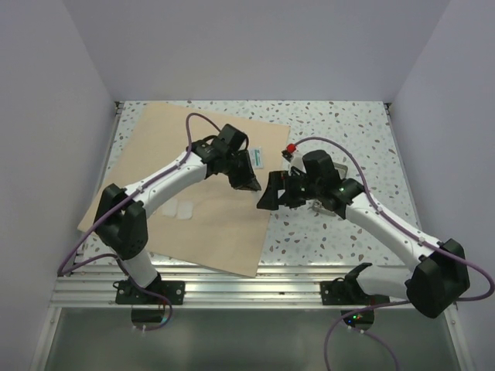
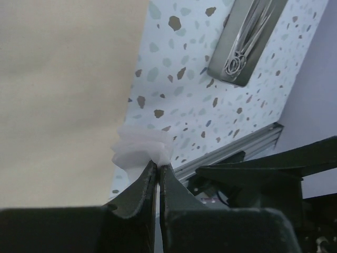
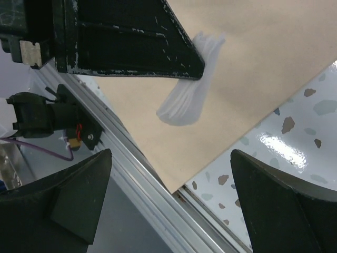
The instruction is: Prepare the surgical pack
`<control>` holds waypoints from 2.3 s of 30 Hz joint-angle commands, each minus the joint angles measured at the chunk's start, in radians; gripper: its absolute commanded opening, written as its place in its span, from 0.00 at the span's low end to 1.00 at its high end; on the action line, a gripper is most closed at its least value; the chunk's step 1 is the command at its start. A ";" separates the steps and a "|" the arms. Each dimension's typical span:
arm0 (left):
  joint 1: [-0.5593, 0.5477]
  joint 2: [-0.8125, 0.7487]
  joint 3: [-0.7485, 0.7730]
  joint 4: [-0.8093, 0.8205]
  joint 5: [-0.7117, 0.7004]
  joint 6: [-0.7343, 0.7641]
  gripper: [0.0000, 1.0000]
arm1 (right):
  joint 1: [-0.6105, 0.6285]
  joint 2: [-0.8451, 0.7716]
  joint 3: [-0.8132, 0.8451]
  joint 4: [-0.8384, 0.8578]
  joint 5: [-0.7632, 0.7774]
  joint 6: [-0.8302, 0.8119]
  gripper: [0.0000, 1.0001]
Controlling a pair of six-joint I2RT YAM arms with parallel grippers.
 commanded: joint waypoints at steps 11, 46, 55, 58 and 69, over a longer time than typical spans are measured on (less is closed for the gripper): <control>0.012 -0.063 -0.122 0.198 0.189 -0.273 0.00 | 0.107 0.049 0.084 0.014 0.368 -0.016 0.90; 0.143 -0.121 -0.145 0.149 0.092 -0.099 0.67 | 0.088 0.111 0.112 -0.071 0.313 -0.039 0.00; 0.199 -0.140 -0.031 -0.024 -0.175 0.347 0.70 | -0.357 0.107 0.040 -0.079 0.119 -0.058 0.00; 0.199 -0.147 -0.068 -0.029 -0.225 0.472 0.70 | -0.507 0.156 0.032 -0.045 0.060 -0.021 0.00; 0.202 -0.199 -0.232 0.039 -0.261 0.646 0.68 | -0.719 0.348 0.030 0.184 0.030 0.077 0.00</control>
